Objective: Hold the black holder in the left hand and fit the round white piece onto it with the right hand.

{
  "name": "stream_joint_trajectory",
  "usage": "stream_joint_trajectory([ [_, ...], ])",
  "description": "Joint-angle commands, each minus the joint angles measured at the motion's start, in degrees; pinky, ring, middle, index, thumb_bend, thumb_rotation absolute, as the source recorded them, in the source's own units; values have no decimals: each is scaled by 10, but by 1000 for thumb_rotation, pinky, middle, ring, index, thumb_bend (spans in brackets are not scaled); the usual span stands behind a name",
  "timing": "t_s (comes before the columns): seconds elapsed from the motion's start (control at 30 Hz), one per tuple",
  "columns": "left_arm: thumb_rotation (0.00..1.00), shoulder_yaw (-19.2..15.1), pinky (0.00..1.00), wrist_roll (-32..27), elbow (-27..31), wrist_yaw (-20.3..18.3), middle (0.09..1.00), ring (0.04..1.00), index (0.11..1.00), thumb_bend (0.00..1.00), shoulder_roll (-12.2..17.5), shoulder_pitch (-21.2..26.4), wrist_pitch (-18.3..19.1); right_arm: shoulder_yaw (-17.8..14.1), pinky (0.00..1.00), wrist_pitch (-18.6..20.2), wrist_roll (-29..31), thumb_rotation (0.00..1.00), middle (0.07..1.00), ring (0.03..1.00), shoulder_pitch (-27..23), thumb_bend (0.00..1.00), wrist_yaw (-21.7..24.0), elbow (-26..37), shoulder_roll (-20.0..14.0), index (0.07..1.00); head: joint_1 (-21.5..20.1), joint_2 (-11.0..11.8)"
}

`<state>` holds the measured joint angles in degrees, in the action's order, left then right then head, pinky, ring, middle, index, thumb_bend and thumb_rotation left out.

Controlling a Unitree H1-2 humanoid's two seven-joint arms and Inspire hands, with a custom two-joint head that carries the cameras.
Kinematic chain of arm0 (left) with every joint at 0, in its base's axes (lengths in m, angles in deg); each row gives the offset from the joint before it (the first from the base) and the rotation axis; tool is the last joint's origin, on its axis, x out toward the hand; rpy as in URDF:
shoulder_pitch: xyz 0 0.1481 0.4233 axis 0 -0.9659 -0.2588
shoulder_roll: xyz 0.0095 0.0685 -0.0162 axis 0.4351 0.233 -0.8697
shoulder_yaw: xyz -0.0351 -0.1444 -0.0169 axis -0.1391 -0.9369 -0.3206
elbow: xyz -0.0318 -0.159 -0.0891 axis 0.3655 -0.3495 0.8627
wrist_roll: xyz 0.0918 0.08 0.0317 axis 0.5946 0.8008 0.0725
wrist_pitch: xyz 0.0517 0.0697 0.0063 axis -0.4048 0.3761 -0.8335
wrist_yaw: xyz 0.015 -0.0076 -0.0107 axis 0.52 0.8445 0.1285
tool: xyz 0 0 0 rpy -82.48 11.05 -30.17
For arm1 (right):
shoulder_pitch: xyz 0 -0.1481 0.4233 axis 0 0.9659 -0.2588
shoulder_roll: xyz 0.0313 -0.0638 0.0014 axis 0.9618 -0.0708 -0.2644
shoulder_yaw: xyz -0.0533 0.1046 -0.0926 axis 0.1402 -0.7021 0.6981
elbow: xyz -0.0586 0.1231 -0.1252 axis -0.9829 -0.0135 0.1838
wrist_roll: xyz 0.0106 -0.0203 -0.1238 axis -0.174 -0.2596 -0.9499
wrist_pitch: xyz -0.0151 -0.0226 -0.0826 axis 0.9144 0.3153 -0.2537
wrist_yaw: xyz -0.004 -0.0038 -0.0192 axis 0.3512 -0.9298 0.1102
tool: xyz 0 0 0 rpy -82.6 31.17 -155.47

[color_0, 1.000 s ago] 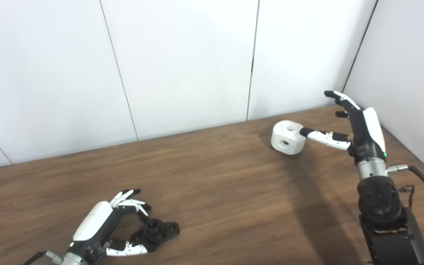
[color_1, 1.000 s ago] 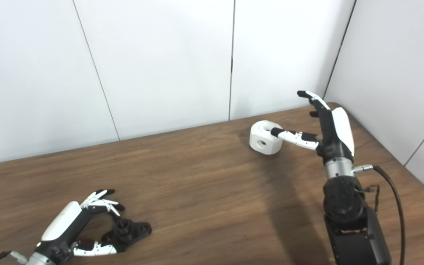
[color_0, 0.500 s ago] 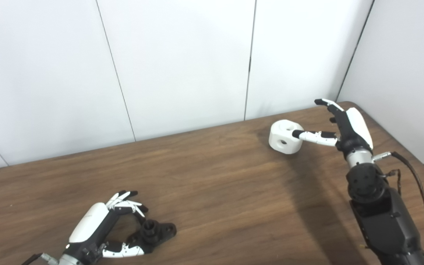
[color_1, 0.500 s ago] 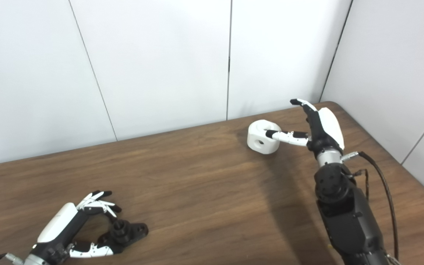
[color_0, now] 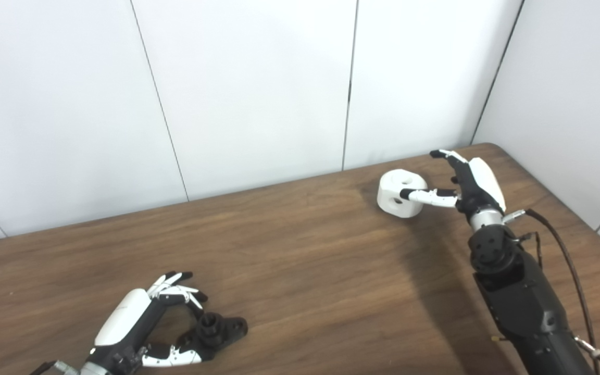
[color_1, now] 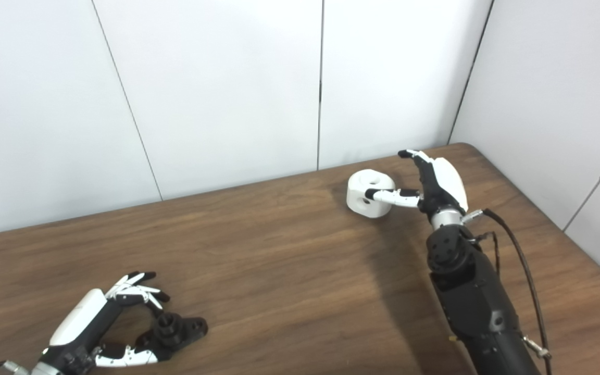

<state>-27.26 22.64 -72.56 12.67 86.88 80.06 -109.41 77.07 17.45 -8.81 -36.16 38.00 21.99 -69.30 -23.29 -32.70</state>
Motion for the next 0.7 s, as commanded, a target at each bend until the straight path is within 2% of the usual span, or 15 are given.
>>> stream_joint_trajectory([
  [0.0,45,-4,1000,-3,6,-1,718,931,482,520,8,9,-2,4,804,-11,-16,446,930,975,-32,874,-13,11,-22,823,0,0],
  [0.07,45,-5,1000,-4,9,-2,716,925,482,520,9,7,-1,10,871,-1,-19,455,946,994,-34,897,-11,8,-21,826,0,-1],
  [0.23,45,-7,1000,-6,11,-4,715,920,481,520,11,5,-1,20,895,14,-25,467,959,1000,-38,920,-6,5,-21,826,0,-2],
  [0.37,44,-8,1000,-10,10,-4,715,917,482,520,13,5,-4,30,985,13,-28,468,961,1000,-38,919,-2,-3,-26,822,-3,-3],
  [0.67,44,-13,1000,-12,19,-10,712,903,482,520,13,2,6,51,1000,31,-41,485,957,1000,-42,936,6,-7,-35,802,-3,-4],
])
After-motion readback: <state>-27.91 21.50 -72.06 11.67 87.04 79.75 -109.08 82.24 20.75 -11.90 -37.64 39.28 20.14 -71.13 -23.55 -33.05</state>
